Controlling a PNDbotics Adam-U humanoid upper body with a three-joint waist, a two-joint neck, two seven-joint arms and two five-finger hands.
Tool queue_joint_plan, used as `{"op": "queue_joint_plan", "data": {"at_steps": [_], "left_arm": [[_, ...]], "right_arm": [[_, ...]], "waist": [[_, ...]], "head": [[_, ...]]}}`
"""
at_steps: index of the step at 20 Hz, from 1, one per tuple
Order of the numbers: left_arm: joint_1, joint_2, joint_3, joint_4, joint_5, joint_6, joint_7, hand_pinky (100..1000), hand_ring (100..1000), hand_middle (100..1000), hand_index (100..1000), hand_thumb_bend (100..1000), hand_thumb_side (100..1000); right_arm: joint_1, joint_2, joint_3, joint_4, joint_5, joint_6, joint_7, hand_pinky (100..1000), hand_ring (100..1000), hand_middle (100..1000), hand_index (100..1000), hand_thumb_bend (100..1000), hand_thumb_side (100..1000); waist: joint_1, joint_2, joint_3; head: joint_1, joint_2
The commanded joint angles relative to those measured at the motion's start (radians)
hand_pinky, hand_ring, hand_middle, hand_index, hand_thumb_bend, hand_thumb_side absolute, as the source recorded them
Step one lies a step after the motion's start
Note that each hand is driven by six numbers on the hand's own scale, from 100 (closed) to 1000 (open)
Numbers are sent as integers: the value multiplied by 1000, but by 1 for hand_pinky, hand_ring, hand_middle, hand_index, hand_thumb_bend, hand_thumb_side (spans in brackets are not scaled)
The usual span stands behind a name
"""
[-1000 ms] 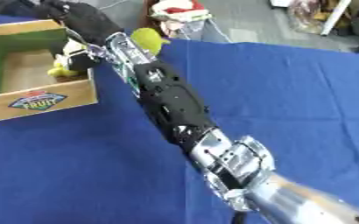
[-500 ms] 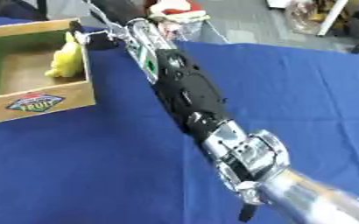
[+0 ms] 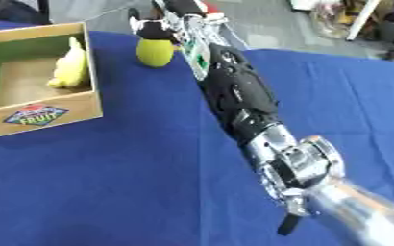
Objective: Pick up objects on the table and place them in the box.
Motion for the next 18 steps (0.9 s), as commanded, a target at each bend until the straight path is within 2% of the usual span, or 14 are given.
{"op": "queue_joint_plan", "data": {"at_steps": [1,8,13,18], "left_arm": [[-5,14,8,-11,-5,-2,-4,486,571,551,752,456,335],[-5,13,10,-12,-5,-3,-5,485,570,550,752,457,335],[-5,12,9,-12,-5,-4,-7,484,570,550,753,459,335],[-6,11,9,-12,-4,-4,-8,484,570,550,753,461,336]], "right_arm": [[-13,-40,-22,41,17,11,-21,826,846,904,964,100,426],[5,-47,-37,140,42,29,-42,823,842,885,961,100,460],[9,-42,-37,159,47,34,-49,819,836,872,950,100,433],[16,-32,-36,170,44,31,-38,819,834,849,939,100,473]], "waist": [[9,-16,-3],[14,-11,-1],[16,-6,1],[18,-5,4]], "head": [[5,-15],[5,-22],[2,-25],[-1,-25]]}}
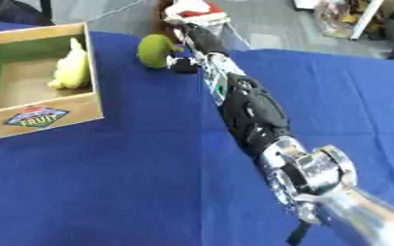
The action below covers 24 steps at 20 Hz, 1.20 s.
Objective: Pick up objects on the table and place them in the box.
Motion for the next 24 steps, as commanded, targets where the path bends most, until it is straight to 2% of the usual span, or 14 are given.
{"op": "queue_joint_plan", "data": {"at_steps": [1,16,20,24], "left_arm": [[-7,11,6,-12,-1,-2,-4,484,570,551,753,461,336],[-9,8,4,-12,2,-4,-9,483,573,553,753,467,338],[-9,7,4,-12,2,-5,-11,483,573,553,753,469,338],[-9,6,4,-12,3,-5,-12,482,573,553,753,470,339]], "right_arm": [[-15,-11,-2,-5,2,-5,8,819,834,849,938,100,476],[-12,25,10,-43,-27,-61,71,824,830,840,925,100,517],[-8,32,11,-49,-19,-57,74,820,825,826,891,100,442],[-4,37,13,-48,-4,-50,73,819,824,817,841,100,287]], "waist": [[11,-17,3],[14,-9,15],[15,-4,20],[14,0,21]], "head": [[-5,-11],[-19,-3],[-21,-1],[-23,1]]}}
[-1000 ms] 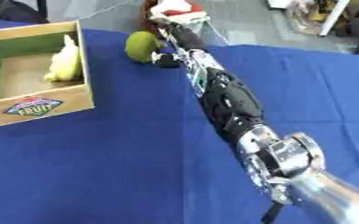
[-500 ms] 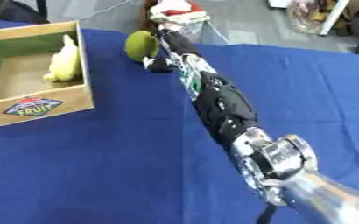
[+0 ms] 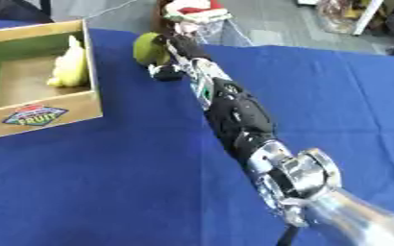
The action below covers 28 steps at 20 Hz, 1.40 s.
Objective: Pick up objects on the table and place them in the box.
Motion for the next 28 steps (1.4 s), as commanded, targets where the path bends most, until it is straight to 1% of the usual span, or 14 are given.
{"op": "queue_joint_plan", "data": {"at_steps": [1,2,3,4,5,8,9,12,13,16,18,22,25,28], "left_arm": [[-9,6,4,-12,3,-1,-3,482,573,553,753,470,339],[-9,5,4,-12,3,-1,-3,482,573,553,753,470,339],[-10,5,4,-12,3,-1,-4,482,573,553,753,470,339],[-10,4,4,-13,3,-1,-4,482,573,553,753,470,339],[-11,4,4,-13,4,-1,-4,482,573,553,753,470,339],[-11,3,4,-13,4,-1,-5,482,573,553,753,471,339],[-12,3,4,-13,4,-1,-5,482,573,553,753,471,339],[-12,3,4,-14,4,-1,-5,482,574,553,753,470,339],[-12,2,4,-14,4,-1,-5,482,574,553,753,470,339],[-12,2,4,-15,4,-1,-5,481,574,553,752,467,339],[-12,2,4,-15,4,-1,-4,481,574,553,752,466,339],[-13,2,4,-15,4,-1,-4,481,574,553,752,467,339],[-13,3,5,-15,4,-1,-3,481,574,553,752,469,339],[-13,3,6,-15,3,-1,-2,481,574,553,752,470,339]], "right_arm": [[-12,-3,4,-20,16,7,1,817,823,812,824,100,243],[-11,-2,4,-20,20,9,0,815,819,803,795,100,187],[-9,-1,4,-20,23,13,-2,813,818,799,783,100,163],[-8,0,4,-21,28,17,-5,808,812,784,750,100,100],[-7,1,4,-22,34,22,-12,806,809,776,732,100,100],[-5,3,4,-25,52,35,-40,787,782,711,598,100,100],[-4,3,3,-28,59,41,-58,784,777,701,581,100,100],[-2,3,0,-32,74,60,-118,759,739,618,450,100,100],[-1,3,-2,-34,77,65,-142,756,735,610,438,100,100],[-1,1,-7,-42,76,78,-220,730,689,544,345,100,100],[0,1,-8,-46,68,83,-274,713,663,516,307,100,100],[-1,0,-5,-54,45,80,-356,703,646,498,293,100,100],[-1,-1,1,-60,33,62,-378,706,647,498,288,100,100],[-6,-1,13,-83,25,32,-372,708,649,498,285,100,100]], "waist": [[8,-14,2],[8,-13,3],[8,-12,4],[8,-11,5],[8,-10,6],[8,-8,6],[8,-8,7],[7,-6,7],[7,-6,7],[6,-5,6],[6,-5,6],[5,-6,4],[5,-7,2],[6,-8,-2]], "head": [[-5,0],[-5,1],[-5,1],[-5,1],[-6,2],[-6,3],[-6,3],[-6,2],[-6,2],[-6,2],[-6,1],[-6,1],[-7,1],[-7,4]]}}
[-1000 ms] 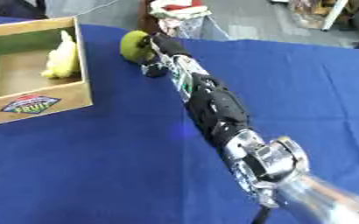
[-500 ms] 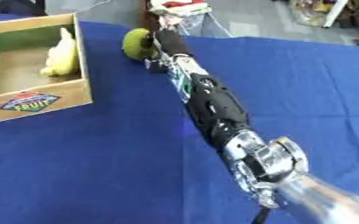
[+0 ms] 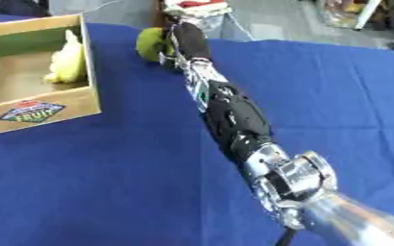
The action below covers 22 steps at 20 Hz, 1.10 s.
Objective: Pick up objects on the table and place them in the box.
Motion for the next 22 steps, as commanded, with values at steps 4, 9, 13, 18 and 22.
{"op": "queue_joint_plan", "data": {"at_steps": [4,9,13,18,22], "left_arm": [[-10,5,9,-14,2,-1,4,481,574,553,751,472,339],[-10,6,8,-13,1,-2,3,481,574,554,751,473,338],[-11,6,8,-13,0,-2,3,481,574,554,751,473,337],[-12,5,6,-14,1,-3,2,481,574,554,751,475,337],[-13,3,2,-14,3,-4,-3,481,574,554,751,476,337]], "right_arm": [[-33,-14,28,-99,-29,-62,24,710,652,501,285,100,100],[-49,-9,67,-190,-66,-121,74,713,656,504,286,100,100],[-60,6,108,-265,-127,-170,125,718,657,502,285,100,100],[-68,29,153,-332,-206,-203,214,727,665,504,284,100,100],[-71,64,178,-347,-202,-233,284,736,677,513,286,100,100]], "waist": [[8,-21,-6],[9,-26,-11],[8,-31,-12],[6,-35,-8],[5,-39,-1]], "head": [[-5,2],[-9,3],[-13,1],[-21,-2],[-29,-1]]}}
